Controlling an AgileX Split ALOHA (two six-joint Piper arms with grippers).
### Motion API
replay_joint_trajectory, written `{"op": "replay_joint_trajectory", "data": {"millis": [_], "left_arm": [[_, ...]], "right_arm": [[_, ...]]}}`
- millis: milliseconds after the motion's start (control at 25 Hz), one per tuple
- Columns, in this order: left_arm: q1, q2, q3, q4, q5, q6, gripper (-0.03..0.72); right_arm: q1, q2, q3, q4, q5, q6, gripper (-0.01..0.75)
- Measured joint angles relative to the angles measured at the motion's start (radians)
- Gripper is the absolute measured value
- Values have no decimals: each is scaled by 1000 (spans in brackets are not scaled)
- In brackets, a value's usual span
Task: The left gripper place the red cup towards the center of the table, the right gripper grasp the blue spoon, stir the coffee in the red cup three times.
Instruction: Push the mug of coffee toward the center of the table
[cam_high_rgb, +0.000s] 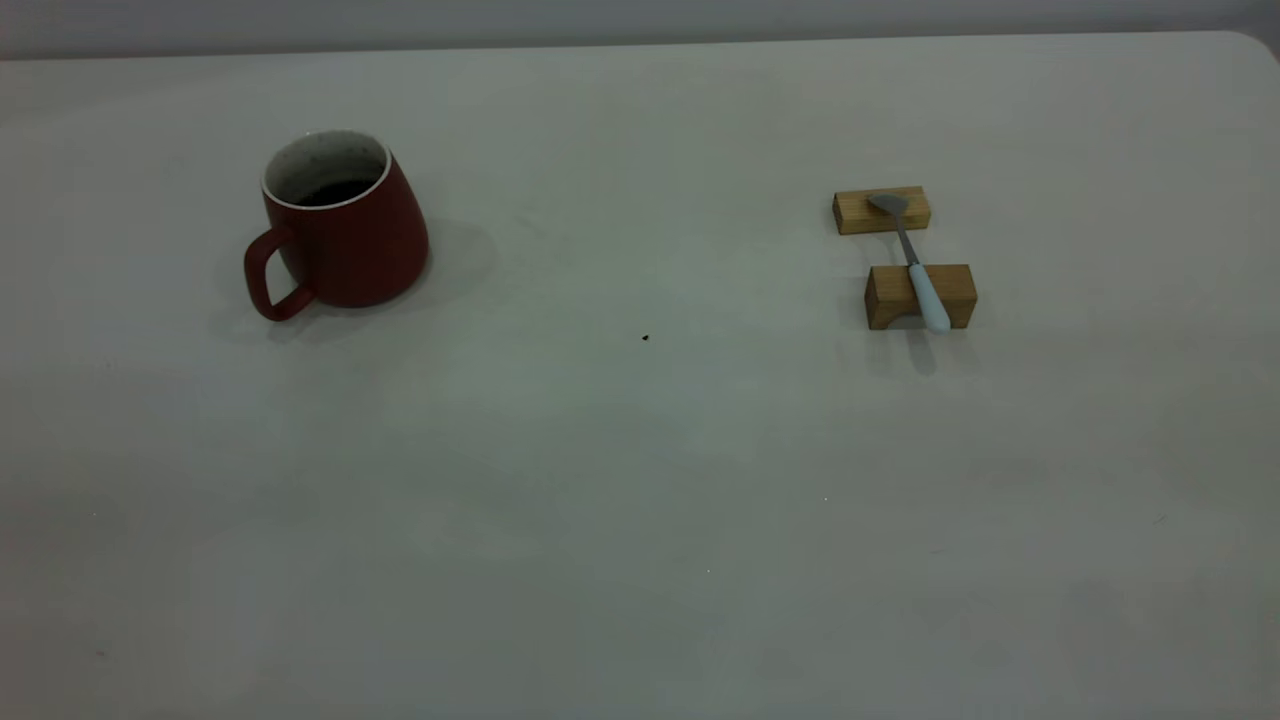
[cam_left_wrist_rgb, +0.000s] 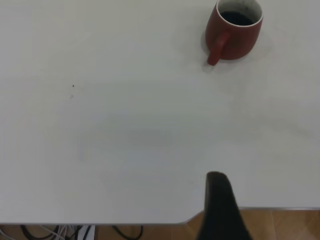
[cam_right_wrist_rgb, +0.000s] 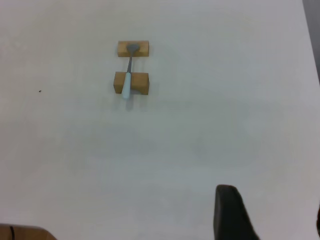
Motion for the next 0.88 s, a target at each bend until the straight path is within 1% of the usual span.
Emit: {"op": "replay_joint_trajectory", "data": {"millis": [320,720,880], "left_arm": [[0,0,0,0,0,-1,551],[0,0,-3,0,2,-16,551],[0,78,-45,26,29,-23,551]], "right_arm": [[0,0,0,0,0,0,446],[0,0,0,0,0,0,416],[0,0,0,0,0,0,402]]}}
